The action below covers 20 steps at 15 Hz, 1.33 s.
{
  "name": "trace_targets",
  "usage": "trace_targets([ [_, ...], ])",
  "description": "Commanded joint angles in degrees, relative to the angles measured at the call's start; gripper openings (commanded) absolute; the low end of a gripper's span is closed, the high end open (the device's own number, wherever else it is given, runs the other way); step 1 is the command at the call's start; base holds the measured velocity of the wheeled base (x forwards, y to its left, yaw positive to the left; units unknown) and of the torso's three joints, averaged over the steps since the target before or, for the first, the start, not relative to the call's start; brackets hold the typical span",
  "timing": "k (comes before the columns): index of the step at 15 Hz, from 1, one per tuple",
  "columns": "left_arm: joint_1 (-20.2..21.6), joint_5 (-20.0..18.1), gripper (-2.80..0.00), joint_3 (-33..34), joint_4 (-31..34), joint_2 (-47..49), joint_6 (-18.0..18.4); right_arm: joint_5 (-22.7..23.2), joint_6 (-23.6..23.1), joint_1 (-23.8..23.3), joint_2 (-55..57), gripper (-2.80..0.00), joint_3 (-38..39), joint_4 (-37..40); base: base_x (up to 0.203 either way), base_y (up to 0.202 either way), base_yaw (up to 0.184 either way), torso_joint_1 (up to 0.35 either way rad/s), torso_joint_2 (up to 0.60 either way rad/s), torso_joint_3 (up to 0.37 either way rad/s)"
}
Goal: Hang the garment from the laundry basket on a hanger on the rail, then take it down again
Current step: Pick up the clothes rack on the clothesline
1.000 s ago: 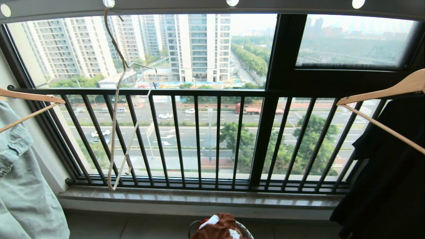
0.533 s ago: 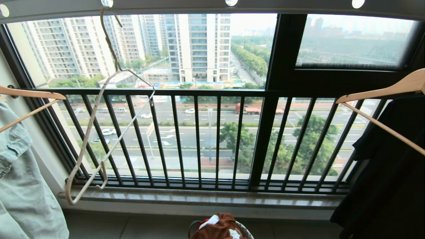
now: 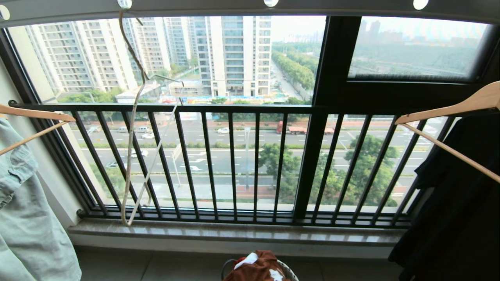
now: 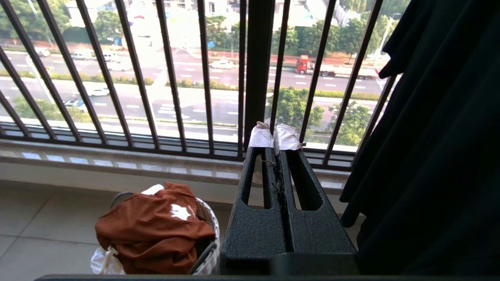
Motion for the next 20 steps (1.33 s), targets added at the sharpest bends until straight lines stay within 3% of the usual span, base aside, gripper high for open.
trace_targets([
  [1,-4.0,0.0,-2.8,-2.5,2.0,8.4,-1.3,0.0,0.0,0.0,0.1,-2.8,0.0,0.0,0.0,0.0,0.0,0.0,0.0,0.0],
  [5,-10.4,2.7,-2.8,-2.5,-1.1,11.5,-7.2,0.0,0.0,0.0,0.1,-2.8,0.0,-0.1,0.0,0.0,0.0,0.0,0.0,0.0],
  [6,-12.4,4.2,0.0,-2.5,-2.0,11.6,-8.6,0.0,0.0,0.0,0.1,-2.8,0.0,0.0,0.0,0.0,0.0,0.0,0.0,0.0],
  [9,-19.3,10.4,0.0,-2.5,-4.1,12.5,-10.5,0.0,0.0,0.0,0.1,-2.8,0.0,0.0,0.0,0.0,0.0,0.0,0.0,0.0],
  [15,-23.6,18.8,0.0,-1.8,-9.1,17.3,-12.8,0.0,0.0,0.0,0.1,-2.8,0.0,0.0,0.0,0.0,0.0,0.0,0.0,0.0],
  [19,-27.4,26.9,0.0,0.2,-15.0,24.0,-13.5,0.0,0.0,0.0,0.1,-2.8,0.0,-0.1,0.0,0.0,0.0,0.0,0.0,0.0],
  [20,-28.9,30.8,0.0,0.4,-15.7,25.9,-13.6,0.0,0.0,0.0,0.1,-2.8,0.0,0.0,0.0,0.0,0.0,0.0,0.0,0.0],
])
